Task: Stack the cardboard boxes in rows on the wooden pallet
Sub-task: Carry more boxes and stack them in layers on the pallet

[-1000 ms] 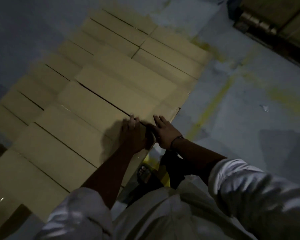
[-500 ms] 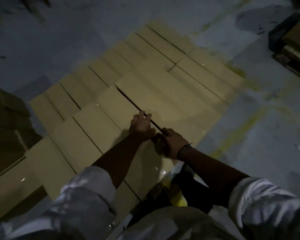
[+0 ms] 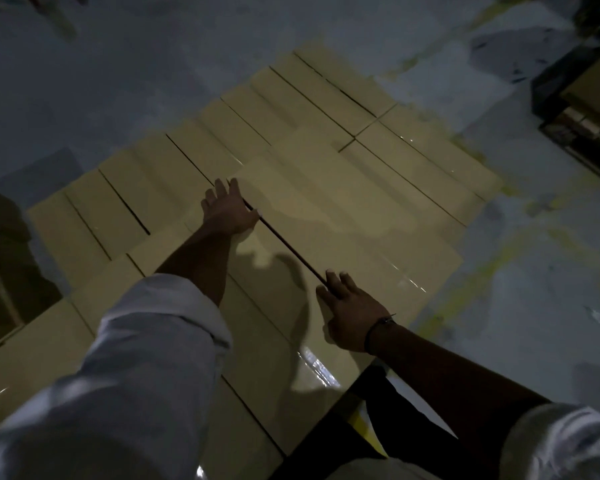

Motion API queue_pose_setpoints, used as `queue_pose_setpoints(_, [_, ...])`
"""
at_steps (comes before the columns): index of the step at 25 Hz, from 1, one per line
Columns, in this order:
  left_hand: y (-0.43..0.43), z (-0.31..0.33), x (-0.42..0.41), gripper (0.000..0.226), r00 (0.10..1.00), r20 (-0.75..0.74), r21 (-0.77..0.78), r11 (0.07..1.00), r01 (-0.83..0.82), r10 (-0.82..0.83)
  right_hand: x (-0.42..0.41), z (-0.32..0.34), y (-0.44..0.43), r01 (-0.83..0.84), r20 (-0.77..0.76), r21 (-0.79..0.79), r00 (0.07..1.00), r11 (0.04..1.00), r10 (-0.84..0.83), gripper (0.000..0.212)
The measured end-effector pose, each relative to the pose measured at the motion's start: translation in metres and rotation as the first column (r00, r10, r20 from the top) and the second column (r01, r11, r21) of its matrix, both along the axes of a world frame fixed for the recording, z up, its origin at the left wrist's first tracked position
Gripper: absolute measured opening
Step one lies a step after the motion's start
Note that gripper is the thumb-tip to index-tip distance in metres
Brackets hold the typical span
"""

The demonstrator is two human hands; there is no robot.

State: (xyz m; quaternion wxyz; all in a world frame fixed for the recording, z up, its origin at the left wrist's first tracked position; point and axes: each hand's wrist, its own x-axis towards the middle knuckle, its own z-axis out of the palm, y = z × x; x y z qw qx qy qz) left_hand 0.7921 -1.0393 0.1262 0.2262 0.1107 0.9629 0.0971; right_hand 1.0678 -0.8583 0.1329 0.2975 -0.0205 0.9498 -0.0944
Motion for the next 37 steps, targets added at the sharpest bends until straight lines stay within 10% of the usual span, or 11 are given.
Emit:
queue_pose_setpoints(21, [0.005,-0.003,-0.009,0.106,0.999,-0.032,-0.039,0.999,0.021,-0.023,0.009,0.001,0.008,-0.022,-0.052,-0.048,0.998,0.999,0.020,0.078])
queue_pose_setpoints(37, [0.216,0.048,0.196,0.066,0.977,-0.115,0.241,0.950,0.201,-0.177,0.014,0.065,0.187,0.316,-0.205,-0.151,0.917,0.937,-0.342,0.079])
